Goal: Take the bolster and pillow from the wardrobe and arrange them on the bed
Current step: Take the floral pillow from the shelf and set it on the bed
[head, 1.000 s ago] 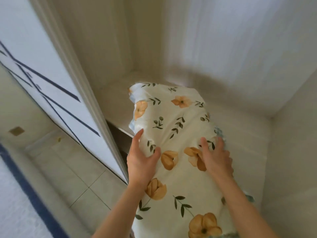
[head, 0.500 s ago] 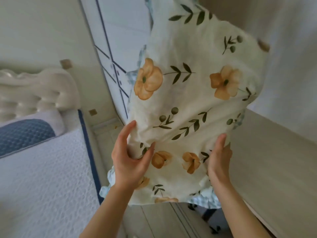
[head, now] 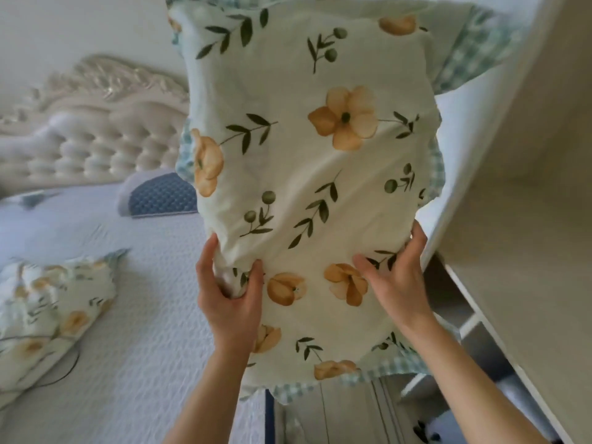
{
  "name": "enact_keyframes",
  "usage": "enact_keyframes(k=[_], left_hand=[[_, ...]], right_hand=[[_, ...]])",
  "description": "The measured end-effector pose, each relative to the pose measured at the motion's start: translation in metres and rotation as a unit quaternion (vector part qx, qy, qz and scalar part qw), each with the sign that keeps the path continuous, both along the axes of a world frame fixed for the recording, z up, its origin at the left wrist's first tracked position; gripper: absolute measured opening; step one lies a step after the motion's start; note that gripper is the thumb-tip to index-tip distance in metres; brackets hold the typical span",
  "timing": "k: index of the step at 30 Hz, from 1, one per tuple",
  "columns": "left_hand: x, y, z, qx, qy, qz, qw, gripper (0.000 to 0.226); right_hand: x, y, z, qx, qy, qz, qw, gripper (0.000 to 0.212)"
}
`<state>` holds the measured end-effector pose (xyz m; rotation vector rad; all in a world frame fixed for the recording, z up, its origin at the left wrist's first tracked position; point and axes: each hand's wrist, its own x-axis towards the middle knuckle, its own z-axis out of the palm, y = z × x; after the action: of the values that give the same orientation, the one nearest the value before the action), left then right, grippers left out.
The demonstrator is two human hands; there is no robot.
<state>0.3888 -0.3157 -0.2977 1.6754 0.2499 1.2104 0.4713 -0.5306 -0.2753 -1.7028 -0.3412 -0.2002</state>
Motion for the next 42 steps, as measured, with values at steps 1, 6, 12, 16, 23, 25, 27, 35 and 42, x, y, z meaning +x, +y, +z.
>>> enact_keyframes(k=[1, 6, 12, 16, 23, 25, 27, 35, 42], left_hand=[[0.0, 0.009, -0.004, -0.01, 0.005, 0.014, 1.0, 0.065], [0.006, 0.047, -0.016, -0.076, 0.035, 0.062, 0.995, 0.068], [0.043, 0.098, -0.032, -0.107, 0.04, 0.097, 0.989, 0.066], [0.081, 0.136, -0.04, -0.11, 0.05, 0.11, 0.987, 0.062], [0.143, 0.183, -0.051, -0.115, 0.058, 0.113, 0.985, 0.065], [0.161, 0.193, -0.053, -0.125, 0.068, 0.115, 0.983, 0.064], [0.179, 0.203, -0.056, -0.125, 0.072, 0.12, 0.982, 0.063], [0.272, 0.24, -0.074, -0.121, 0.079, 0.142, 0.979, 0.062], [0.399, 0.259, -0.074, -0.107, 0.093, 0.155, 0.978, 0.064]], right_hand=[[0.007, 0.009, -0.004, -0.018, -0.003, 0.016, 1.0, 0.102], [0.032, 0.062, -0.024, -0.113, -0.042, 0.034, 0.992, 0.104], [0.083, 0.13, -0.043, -0.183, -0.047, 0.036, 0.981, 0.1], [0.129, 0.17, -0.048, -0.204, -0.048, 0.045, 0.977, 0.1], [0.197, 0.226, -0.06, -0.2, -0.026, 0.038, 0.979, 0.099], [0.215, 0.238, -0.066, -0.202, -0.02, 0.041, 0.978, 0.099], [0.234, 0.25, -0.073, -0.205, -0.011, 0.046, 0.978, 0.099], [0.334, 0.287, -0.098, -0.2, -0.001, 0.086, 0.976, 0.1], [0.466, 0.314, -0.105, -0.21, 0.034, 0.112, 0.971, 0.098]])
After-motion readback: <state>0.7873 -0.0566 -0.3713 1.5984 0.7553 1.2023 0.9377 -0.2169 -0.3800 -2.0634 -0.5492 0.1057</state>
